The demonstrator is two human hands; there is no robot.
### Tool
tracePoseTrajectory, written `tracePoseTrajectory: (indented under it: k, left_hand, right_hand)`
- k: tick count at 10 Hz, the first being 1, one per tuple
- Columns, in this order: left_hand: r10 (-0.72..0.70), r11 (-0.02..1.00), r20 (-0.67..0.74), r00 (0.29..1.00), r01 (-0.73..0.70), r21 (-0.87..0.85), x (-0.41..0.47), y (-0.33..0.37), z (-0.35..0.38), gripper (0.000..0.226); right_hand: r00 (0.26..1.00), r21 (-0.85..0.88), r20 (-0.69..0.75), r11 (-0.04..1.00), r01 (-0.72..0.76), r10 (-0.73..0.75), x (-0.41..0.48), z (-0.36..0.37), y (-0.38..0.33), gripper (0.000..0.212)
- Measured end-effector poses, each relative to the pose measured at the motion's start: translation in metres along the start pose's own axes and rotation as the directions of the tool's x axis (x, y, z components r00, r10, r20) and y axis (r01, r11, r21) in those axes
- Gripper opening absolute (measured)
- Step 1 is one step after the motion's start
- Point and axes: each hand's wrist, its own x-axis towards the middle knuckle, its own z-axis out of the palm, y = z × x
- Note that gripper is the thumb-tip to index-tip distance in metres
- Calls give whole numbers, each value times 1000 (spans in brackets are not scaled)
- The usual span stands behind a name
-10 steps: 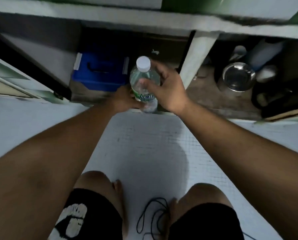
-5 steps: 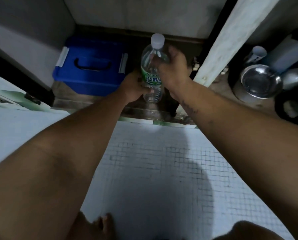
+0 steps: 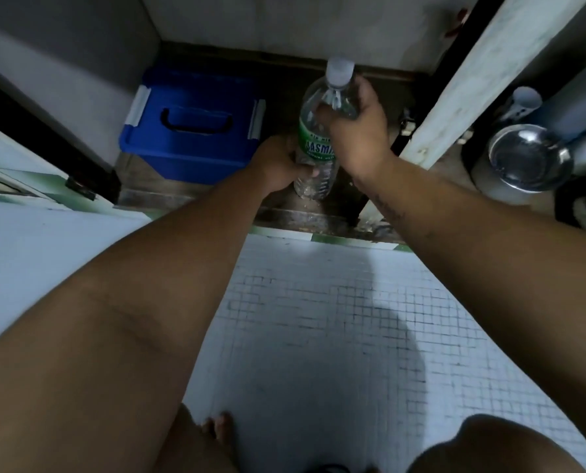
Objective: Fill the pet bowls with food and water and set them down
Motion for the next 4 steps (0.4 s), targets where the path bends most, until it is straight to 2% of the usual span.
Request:
tracePoseTrajectory:
  k: [1, 2, 3, 4]
  left_hand:
    - [19, 999, -33, 999, -18, 40, -8, 10, -6, 60]
    - [18, 990, -78, 997, -6, 144, -41, 39, -16, 47]
    - [-32, 993, -18, 999, 34, 117, -99, 80, -31, 49]
    - [-96, 993, -16, 995, 97, 70, -150, 121, -54, 54]
  right_hand:
    - [994, -107, -38, 989, -107, 103, -12, 0, 6, 123]
    - [987, -141, 11, 978, -154, 158, -38, -1, -11, 119]
    - [977, -195, 62, 962, -189, 204, -72, -13, -51, 66]
    - [957, -199, 88, 947, -253, 275, -103, -23, -94, 55]
